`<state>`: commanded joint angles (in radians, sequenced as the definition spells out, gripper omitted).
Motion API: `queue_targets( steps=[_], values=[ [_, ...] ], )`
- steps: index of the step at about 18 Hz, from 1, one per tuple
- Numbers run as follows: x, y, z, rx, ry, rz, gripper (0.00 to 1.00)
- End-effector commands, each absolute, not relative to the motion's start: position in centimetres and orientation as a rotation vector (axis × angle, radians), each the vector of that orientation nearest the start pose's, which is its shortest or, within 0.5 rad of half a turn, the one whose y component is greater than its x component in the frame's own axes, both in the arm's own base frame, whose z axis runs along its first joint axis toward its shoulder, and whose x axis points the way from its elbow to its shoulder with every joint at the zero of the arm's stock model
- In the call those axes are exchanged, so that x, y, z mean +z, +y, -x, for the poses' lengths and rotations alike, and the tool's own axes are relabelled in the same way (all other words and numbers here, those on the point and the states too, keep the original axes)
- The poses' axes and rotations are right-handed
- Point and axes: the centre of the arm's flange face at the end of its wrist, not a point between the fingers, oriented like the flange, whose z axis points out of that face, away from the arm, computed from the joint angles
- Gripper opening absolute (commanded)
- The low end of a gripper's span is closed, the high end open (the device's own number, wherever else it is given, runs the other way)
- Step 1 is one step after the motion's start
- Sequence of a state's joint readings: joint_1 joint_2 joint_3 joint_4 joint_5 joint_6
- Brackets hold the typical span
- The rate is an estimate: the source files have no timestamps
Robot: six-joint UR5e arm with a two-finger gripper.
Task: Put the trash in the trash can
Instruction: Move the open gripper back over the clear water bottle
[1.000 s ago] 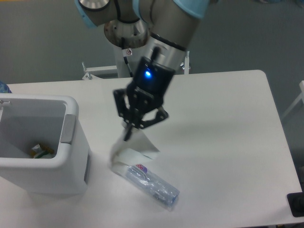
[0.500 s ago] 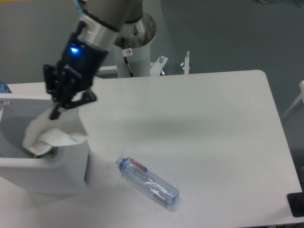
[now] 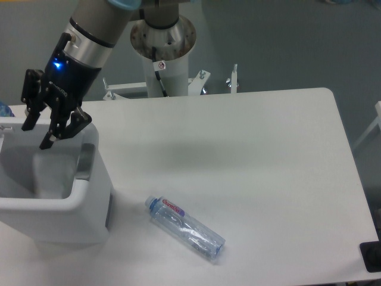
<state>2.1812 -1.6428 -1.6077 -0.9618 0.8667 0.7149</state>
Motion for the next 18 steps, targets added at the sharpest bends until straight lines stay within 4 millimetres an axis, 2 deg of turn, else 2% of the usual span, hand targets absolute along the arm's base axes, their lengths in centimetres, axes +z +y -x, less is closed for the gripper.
queue_targets(
  steps=[1,5,7,10,12,14,18],
  values=[
    [52.5,55.9,16.5,-0.301,0.297,2.303,1.00],
    [50.6,54.9,26.8,-0.289,0.021,2.335,1.00],
    [49.1,53.4,31.5,-0.277,-0.081,2.344,1.00],
    [45.7,51.9,36.9,-0.289,-0.196,2.365,1.00],
    [43.1,51.9,39.0,-0.316,-0.247,2.381,1.00],
    [40.9,52.1,39.9,-0.340,-0.325,2.415,1.00],
    [36.1,53.1,42.2,-0.302,-0.597,2.540,1.00]
  ],
)
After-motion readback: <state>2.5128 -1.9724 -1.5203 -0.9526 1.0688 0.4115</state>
